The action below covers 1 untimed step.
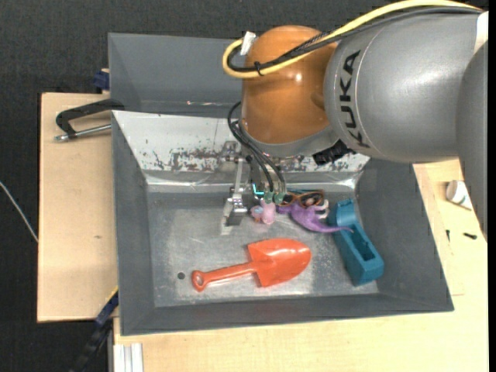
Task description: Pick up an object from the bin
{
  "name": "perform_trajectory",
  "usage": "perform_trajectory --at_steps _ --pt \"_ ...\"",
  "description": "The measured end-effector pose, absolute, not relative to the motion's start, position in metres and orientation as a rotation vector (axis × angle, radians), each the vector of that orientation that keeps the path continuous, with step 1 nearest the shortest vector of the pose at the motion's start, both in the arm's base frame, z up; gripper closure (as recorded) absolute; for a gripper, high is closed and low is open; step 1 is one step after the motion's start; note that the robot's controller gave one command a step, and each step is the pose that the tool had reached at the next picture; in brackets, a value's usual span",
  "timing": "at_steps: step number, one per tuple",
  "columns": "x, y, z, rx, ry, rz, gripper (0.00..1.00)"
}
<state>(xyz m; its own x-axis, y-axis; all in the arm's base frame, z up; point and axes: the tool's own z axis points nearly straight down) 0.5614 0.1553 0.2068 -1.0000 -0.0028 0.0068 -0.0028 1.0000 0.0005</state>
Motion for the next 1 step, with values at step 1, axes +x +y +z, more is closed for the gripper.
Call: perform_trajectory --at_steps 1 --pt "0.5632 0.1545 0.2118 0.002 -3.144 -0.003 0.0"
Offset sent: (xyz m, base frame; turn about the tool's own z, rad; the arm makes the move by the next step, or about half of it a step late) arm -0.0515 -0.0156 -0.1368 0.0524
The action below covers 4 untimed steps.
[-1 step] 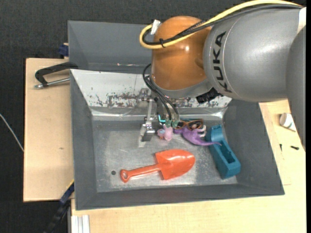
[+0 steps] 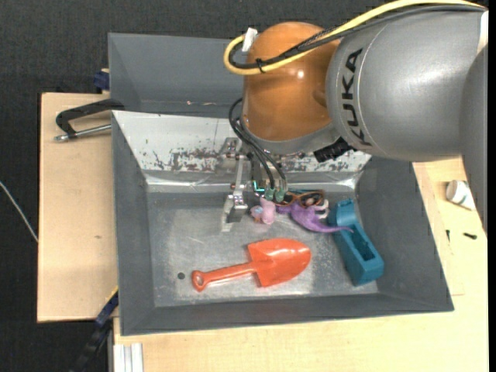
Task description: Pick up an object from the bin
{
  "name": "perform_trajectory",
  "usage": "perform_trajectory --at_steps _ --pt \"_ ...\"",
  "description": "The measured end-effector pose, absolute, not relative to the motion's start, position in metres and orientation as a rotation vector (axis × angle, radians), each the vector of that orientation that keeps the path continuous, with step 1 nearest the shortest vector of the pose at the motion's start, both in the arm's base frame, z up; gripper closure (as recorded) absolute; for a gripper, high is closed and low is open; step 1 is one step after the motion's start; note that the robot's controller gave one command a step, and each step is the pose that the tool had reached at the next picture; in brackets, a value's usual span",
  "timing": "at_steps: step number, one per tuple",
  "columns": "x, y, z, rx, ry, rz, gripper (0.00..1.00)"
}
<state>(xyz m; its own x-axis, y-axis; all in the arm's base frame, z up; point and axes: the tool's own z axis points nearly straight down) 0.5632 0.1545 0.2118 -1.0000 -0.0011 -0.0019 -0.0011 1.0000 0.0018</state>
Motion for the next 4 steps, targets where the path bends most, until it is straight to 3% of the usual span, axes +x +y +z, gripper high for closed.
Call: perform_trajectory --at_steps 1,2,3,4 --pt "0.543 0.149 0.156 0.031 3.136 0.004 0.0" --pt "0.516 0.143 0.13 -0.153 3.142 0.0 0.0" --pt "0.504 0.115 0.13 -0.206 3.134 0.002 0.0" --pt "0.507 0.103 0.098 -0.033 3.14 0.002 0.0"
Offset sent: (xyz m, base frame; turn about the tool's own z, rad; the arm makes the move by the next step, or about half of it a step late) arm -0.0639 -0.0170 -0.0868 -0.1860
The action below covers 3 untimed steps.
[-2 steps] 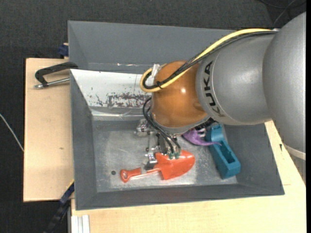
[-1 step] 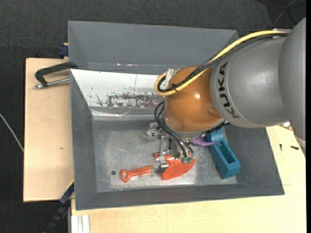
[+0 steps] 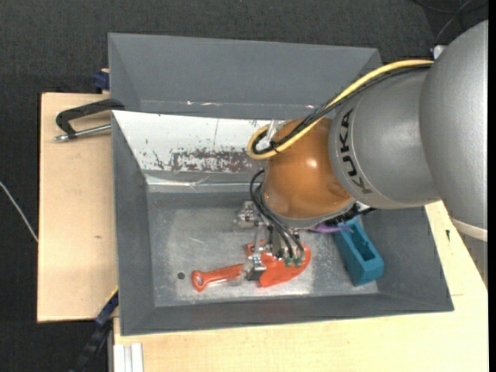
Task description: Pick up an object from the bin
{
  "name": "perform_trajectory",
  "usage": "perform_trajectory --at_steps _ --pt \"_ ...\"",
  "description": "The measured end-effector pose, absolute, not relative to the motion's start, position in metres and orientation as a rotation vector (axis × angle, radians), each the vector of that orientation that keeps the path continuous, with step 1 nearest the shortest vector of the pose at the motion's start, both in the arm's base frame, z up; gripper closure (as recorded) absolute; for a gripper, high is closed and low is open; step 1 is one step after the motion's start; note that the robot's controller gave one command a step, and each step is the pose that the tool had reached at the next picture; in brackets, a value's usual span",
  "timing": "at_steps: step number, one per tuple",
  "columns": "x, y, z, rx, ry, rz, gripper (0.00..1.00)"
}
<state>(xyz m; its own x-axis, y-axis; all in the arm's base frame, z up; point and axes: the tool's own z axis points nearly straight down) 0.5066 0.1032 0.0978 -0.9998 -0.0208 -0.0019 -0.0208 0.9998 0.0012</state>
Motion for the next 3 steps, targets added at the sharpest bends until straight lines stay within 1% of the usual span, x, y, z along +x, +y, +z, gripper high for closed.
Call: perform_trajectory --at_steps 1,2,3 --pt "0.51 0.039 0.075 -0.335 3.122 -0.002 1.0" --pt "0.51 0.039 0.075 -0.336 3.122 -0.002 1.0" --pt "0.511 0.039 0.224 -0.319 3.119 0.001 1.0"
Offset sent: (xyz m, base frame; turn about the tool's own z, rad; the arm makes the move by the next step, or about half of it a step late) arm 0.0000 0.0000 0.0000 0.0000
